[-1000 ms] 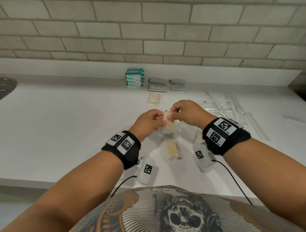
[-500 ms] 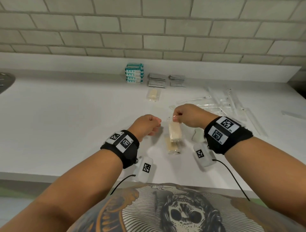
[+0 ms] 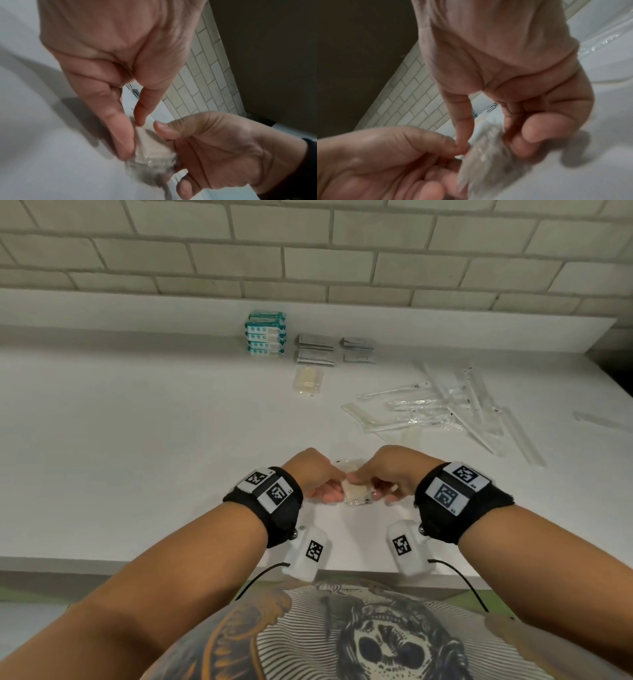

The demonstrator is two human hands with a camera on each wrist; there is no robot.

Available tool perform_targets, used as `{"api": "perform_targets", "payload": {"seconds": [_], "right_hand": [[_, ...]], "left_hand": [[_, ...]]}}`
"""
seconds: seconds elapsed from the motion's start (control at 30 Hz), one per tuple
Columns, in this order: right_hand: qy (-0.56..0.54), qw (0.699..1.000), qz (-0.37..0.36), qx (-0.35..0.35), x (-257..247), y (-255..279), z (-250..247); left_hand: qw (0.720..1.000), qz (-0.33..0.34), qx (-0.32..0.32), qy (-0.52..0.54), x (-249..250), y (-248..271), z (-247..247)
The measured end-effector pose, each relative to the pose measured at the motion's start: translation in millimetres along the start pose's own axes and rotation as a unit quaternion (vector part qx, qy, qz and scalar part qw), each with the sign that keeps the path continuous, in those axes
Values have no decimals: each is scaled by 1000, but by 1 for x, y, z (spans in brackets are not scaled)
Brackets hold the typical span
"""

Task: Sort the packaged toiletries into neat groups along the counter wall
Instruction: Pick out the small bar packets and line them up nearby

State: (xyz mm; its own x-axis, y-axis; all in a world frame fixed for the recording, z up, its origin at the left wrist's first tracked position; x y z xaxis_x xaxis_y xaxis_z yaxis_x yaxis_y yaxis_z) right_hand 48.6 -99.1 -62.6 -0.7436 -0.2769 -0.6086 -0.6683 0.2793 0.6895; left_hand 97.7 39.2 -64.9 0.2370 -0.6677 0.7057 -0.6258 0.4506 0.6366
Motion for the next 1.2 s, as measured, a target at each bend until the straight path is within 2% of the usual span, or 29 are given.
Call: {"api": "perform_targets", "payload": {"seconds": [0.1, 0.2, 0.23, 0.3, 0.37, 0.47, 0.7, 0.8, 1.07, 1.2], "right_hand": [[-17, 1000, 0, 18, -1, -3, 8], [47, 993, -89, 58, -18, -4, 5], [106, 981, -135, 91, -28, 1, 1], [229, 937, -214, 156, -45, 12, -3], [301, 909, -239, 161, -50, 12, 3], [347, 893, -243, 155, -45, 4, 10], [338, 901, -251, 107, -27, 0, 17], [344, 895, -261, 111, -28, -1, 15], [302, 918, -250, 66, -34, 3, 5], [278, 916, -283, 56, -57, 10, -11]], "left_hand": [[1000, -6, 6, 21, 0, -2, -1], [999, 24, 24, 39, 3, -6, -7], [997, 50, 51, 31, 6, -9, -13], [990, 98, 97, -8, 11, -12, -24], [985, 138, 100, -28, 18, -12, -24], [981, 175, 80, -39, 24, -11, -14], [973, 217, 59, -50, 17, -20, 2], [968, 222, 70, -94, 18, -24, 4], [940, 214, 93, -247, 30, -29, -5], [930, 209, 68, -295, 53, -35, -18]]}}
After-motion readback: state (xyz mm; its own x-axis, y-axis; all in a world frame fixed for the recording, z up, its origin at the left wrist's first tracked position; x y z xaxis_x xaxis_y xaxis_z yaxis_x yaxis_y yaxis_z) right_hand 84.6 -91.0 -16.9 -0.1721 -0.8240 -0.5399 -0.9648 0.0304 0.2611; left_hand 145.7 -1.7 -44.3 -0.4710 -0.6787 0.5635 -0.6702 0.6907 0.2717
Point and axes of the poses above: each hand's wrist, its own y-axis away from the middle knuckle, its own z-axis out of the palm, x = y × z, the point moved 7 cm from there along -y, towards the middle knuckle, and after that the axes turned 11 degrees about -y, right-handed, at the moved point
